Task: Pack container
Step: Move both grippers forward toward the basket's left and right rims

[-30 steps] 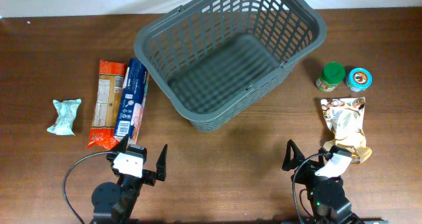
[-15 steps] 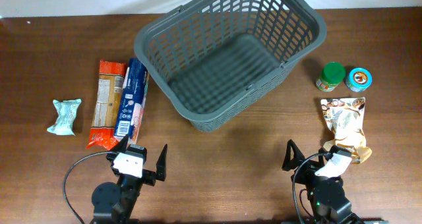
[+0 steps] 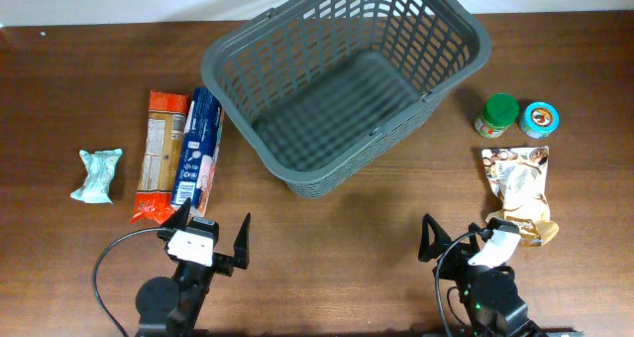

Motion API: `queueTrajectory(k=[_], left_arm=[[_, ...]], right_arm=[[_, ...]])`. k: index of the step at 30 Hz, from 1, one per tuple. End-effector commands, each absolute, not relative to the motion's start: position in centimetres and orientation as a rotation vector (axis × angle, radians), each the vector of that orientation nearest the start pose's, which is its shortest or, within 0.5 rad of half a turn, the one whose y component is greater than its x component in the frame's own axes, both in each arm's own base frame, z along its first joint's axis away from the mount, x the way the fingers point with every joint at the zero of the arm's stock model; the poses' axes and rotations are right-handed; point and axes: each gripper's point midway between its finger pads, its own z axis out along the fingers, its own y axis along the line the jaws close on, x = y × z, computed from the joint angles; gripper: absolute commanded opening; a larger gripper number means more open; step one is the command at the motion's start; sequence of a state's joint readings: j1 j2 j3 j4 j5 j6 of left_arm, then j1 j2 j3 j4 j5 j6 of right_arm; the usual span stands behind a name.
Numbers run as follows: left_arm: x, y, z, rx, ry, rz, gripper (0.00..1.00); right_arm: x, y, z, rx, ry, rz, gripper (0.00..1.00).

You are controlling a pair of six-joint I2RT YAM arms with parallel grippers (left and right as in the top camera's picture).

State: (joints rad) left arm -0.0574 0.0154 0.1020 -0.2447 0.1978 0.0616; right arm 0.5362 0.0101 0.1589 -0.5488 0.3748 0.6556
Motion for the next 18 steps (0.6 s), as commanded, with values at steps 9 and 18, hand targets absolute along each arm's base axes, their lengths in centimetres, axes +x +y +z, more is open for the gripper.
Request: queueTrajectory(k=[9,18], left_arm=[[32.4,4.5,25.6,0.017,2.088,0.152,0.99],[35.7,7.0,31.0,0.177,2.052,0.279,0.99]], right_arm=[[23.9,-3.5,29.0,0.371,2.223,-0.159,0.99],[31.5,-7.1,29.7,0.461,2.383,-0.099,0.99]])
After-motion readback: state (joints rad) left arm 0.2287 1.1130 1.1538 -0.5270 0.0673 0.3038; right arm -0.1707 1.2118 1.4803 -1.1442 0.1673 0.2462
